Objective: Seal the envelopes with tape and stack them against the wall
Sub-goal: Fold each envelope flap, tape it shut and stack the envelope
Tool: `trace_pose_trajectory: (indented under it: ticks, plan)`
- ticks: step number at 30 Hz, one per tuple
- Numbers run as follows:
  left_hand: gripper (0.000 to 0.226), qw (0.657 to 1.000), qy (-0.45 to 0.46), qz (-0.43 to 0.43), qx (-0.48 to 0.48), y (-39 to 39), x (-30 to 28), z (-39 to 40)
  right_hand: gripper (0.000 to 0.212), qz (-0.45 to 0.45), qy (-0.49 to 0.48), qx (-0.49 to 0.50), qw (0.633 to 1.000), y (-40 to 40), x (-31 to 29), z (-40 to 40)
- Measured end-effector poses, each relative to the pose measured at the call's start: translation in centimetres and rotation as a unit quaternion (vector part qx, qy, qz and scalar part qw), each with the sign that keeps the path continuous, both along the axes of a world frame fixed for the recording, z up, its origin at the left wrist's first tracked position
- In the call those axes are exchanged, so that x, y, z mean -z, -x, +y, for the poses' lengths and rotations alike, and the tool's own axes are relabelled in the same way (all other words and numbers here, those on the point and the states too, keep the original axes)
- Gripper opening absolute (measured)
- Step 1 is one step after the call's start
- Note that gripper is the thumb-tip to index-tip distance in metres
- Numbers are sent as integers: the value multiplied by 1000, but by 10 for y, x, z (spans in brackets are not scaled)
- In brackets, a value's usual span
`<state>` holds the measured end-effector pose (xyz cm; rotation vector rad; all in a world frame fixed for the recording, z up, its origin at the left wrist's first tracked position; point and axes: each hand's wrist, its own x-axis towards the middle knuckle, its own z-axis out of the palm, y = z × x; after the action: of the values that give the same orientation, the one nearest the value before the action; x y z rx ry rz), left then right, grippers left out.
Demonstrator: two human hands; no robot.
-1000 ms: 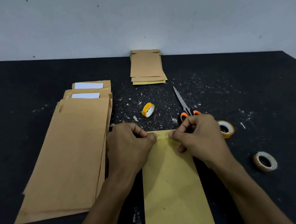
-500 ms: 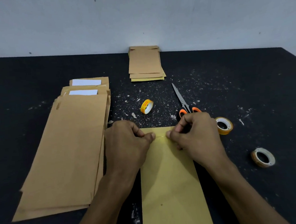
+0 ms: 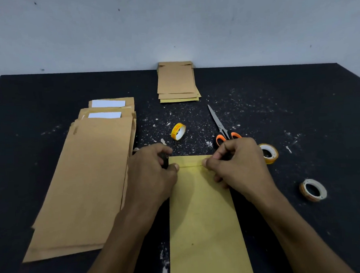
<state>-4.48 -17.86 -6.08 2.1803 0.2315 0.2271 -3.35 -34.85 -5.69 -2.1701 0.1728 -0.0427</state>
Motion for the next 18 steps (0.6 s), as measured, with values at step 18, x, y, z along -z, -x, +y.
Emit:
trace_pose_trajectory:
  ticks: [18]
  plan:
    - [22,999,-15,11,38,-3,0,3,31,59,-72,46,995,3,-12,-9]
